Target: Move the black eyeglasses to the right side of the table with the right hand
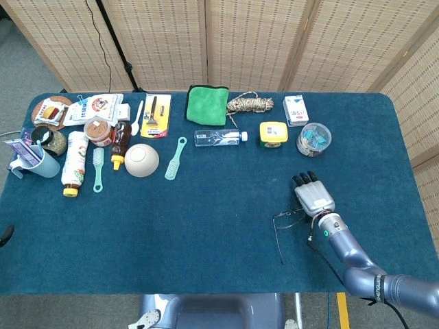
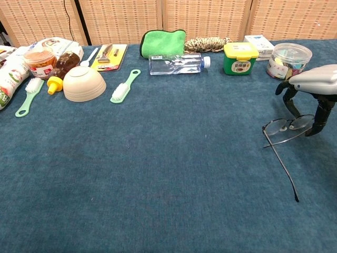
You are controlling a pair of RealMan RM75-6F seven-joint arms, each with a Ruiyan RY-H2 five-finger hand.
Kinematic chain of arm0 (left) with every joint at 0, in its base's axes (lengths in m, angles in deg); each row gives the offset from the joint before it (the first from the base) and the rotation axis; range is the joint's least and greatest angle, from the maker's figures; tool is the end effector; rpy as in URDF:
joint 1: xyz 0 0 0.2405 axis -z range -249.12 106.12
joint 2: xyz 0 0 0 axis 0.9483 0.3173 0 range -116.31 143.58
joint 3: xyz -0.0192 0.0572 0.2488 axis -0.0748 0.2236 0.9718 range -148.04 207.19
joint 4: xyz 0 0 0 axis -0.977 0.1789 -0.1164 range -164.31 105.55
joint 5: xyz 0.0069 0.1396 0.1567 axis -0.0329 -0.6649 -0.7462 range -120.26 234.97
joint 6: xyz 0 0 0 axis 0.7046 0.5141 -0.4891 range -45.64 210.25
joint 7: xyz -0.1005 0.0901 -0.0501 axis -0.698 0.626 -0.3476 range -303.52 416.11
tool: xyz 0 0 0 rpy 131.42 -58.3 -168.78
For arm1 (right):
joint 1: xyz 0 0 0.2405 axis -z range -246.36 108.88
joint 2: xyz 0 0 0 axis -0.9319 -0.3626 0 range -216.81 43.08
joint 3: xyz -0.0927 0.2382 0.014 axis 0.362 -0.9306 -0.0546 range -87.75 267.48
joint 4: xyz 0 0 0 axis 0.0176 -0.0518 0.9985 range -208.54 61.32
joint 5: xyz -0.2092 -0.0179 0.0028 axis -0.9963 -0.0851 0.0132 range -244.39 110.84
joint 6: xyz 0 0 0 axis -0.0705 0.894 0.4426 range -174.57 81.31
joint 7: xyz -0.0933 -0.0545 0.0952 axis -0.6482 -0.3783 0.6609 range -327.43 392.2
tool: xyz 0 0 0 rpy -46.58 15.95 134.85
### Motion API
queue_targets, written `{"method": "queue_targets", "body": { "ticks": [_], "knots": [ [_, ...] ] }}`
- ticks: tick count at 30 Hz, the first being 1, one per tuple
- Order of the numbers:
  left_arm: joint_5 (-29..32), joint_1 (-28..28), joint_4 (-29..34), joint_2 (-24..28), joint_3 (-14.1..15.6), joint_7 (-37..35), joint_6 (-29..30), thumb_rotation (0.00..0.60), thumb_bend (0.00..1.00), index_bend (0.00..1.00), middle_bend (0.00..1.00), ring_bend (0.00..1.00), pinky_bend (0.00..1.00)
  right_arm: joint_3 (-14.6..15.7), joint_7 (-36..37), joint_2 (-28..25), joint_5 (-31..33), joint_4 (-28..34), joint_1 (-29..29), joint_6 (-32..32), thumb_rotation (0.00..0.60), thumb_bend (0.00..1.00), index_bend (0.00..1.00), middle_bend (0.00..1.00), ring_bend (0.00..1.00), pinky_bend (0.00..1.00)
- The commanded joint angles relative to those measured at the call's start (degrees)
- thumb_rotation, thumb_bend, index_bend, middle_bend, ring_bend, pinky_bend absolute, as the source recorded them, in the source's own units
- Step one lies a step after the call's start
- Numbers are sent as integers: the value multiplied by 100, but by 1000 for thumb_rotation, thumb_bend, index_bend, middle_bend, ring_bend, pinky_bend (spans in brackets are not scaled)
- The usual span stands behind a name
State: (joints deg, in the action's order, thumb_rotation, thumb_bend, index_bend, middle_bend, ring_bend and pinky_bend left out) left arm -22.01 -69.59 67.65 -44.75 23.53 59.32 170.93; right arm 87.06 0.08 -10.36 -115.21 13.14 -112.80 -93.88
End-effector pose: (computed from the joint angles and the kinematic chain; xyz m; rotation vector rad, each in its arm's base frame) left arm -0.3169 0.1739 0.2053 -1.2216 -0.8370 -0.8336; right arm -0.2248 -0.3482 0.0298 1.9073 -0.8892 0.4369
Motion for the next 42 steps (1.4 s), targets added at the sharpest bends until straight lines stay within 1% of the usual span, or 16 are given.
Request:
{"method": "queue_targets", "body": {
  "ticks": [1, 5, 13, 15, 18, 22, 25, 28, 33, 38, 42],
  "knots": [
    [2, -1, 0, -1, -3, -1, 4, 570, 244, 58, 0, 0, 0, -24, 33, 66, 84, -96, -34, 17, 600, 24, 653, 194, 14, 6],
    [11, -4, -6, -5, 4, 2, -7, 570, 244, 58, 0, 0, 0, -36, 39, 128, 178, -191, -67, 9, 600, 24, 694, 247, 59, 18],
    [13, -3, -19, -18, -1, -15, -9, 570, 245, 58, 0, 0, 0, -84, 33, 207, 296, -311, -108, -91, 600, 24, 716, 281, 96, 29],
    [7, -2, -20, -19, 0, -18, -10, 570, 245, 58, 0, 0, 0, -86, 22, 204, 323, -325, -114, -108, 600, 24, 701, 278, 96, 30],
    [2, -3, -19, -17, 1, -20, -8, 572, 245, 58, 0, 0, 0, -78, -16, 160, 385, -322, -121, -126, 600, 24, 648, 252, 94, 30],
    [-5, -11, -20, -16, 3, -28, 5, 568, 244, 58, 0, 0, 0, -88, 28, 22, 405, -182, -88, -187, 600, 23, 549, 212, 78, 30],
    [-22, -10, -20, -18, 8, -30, 7, 570, 245, 58, 0, 0, 0, -99, 94, -123, 340, -31, -44, -268, 600, 23, 511, 197, 64, 28],
    [-42, -1, -16, -35, 17, -36, -8, 568, 245, 58, 0, 0, 0, -81, 128, -287, 244, 165, 14, -370, 600, 24, 499, 190, 59, 27],
    [-50, -5, -13, -35, 23, -48, -6, 571, 245, 58, 0, 0, 0, -25, 181, -325, 187, 217, 79, -399, 600, 24, 499, 189, 58, 26],
    [-49, -16, -8, -11, 24, -56, 3, 568, 244, 58, 0, 0, 0, -52, 302, -363, 22, 309, 167, -560, 600, 23, 490, 182, 58, 27],
    [-54, -10, -5, -21, 37, -60, -23, 571, 245, 58, 0, 0, 0, -82, 454, -493, -202, 493, 269, -717, 600, 23, 488, 178, 57, 27]
  ]
}}
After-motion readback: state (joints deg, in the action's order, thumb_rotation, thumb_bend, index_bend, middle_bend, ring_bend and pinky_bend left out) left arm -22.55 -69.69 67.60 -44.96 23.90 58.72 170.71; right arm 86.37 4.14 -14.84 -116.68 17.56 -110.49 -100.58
